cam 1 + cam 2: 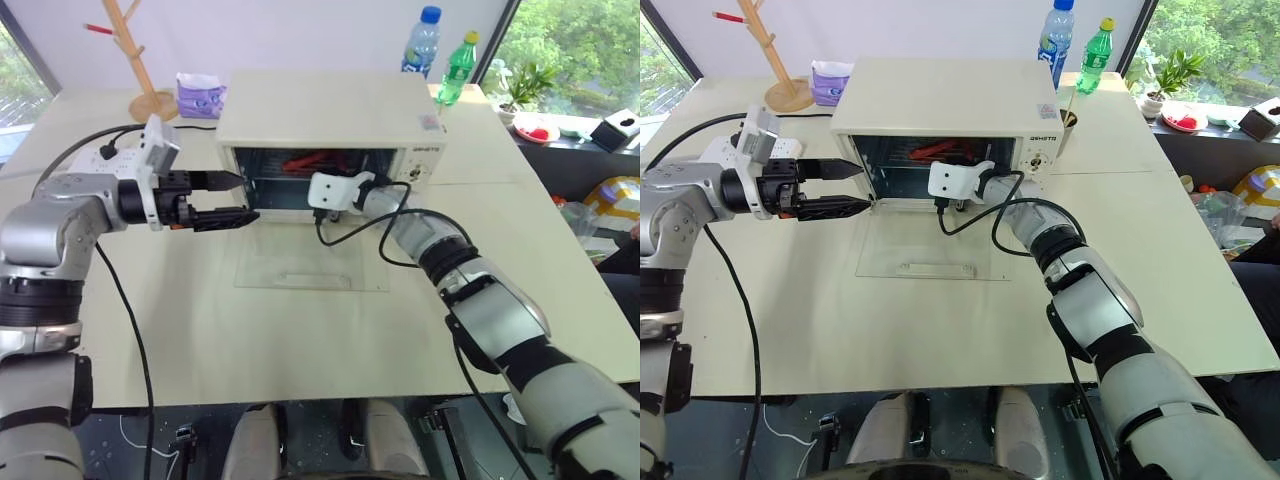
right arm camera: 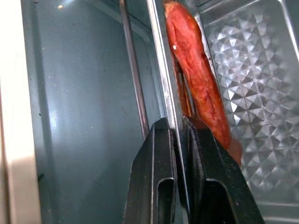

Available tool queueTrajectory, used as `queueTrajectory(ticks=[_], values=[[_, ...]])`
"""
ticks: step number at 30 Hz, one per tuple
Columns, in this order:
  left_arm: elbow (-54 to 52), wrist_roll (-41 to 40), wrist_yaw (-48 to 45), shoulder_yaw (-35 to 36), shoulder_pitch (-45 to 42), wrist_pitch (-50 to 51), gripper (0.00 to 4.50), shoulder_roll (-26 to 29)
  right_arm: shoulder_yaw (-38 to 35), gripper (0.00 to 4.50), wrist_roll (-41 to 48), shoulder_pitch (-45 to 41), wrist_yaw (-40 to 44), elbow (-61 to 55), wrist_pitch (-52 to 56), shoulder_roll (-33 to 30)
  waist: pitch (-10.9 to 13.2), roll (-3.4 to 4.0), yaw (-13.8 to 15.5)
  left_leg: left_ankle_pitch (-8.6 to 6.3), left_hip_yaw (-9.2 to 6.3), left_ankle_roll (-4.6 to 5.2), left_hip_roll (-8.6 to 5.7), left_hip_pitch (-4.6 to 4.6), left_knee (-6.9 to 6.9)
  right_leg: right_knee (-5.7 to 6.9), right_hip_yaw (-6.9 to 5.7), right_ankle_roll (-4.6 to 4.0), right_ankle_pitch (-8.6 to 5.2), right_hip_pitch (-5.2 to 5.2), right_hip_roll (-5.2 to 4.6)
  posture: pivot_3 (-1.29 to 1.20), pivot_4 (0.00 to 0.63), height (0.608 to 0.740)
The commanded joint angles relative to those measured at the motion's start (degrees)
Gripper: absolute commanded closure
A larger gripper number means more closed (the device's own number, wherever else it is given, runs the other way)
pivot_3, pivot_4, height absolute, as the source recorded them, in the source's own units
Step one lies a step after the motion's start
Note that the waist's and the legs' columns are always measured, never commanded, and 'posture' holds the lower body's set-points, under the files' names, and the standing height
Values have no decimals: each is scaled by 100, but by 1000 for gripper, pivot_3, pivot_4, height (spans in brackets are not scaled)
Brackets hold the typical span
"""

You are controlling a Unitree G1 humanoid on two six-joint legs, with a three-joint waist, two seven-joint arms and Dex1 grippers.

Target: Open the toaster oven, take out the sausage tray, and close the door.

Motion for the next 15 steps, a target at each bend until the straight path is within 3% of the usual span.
queueTrajectory(ticks=[1,9,15], values=[[138,87,-63,2,-259,-176,0,-27,-226,4470,162,77,53,-272,-5,-49,0,0,4,0,0,0,0,0,0,0,0,0,0,0,0,0,150,722],[920,381,-200,-145,-767,-456,0,-203,-262,4470,147,668,295,-1407,171,-271,0,0,33,2,-2,-4,-3,-6,-1,-5,0,0,0,1,0,0,150,722],[1569,652,-316,-252,-1176,-769,0,-420,-327,4470,84,1528,680,-3202,693,-505,-2,-4,133,-4,-9,6,-8,-8,10,-6,0,2,0,10,0,0,150,722]])
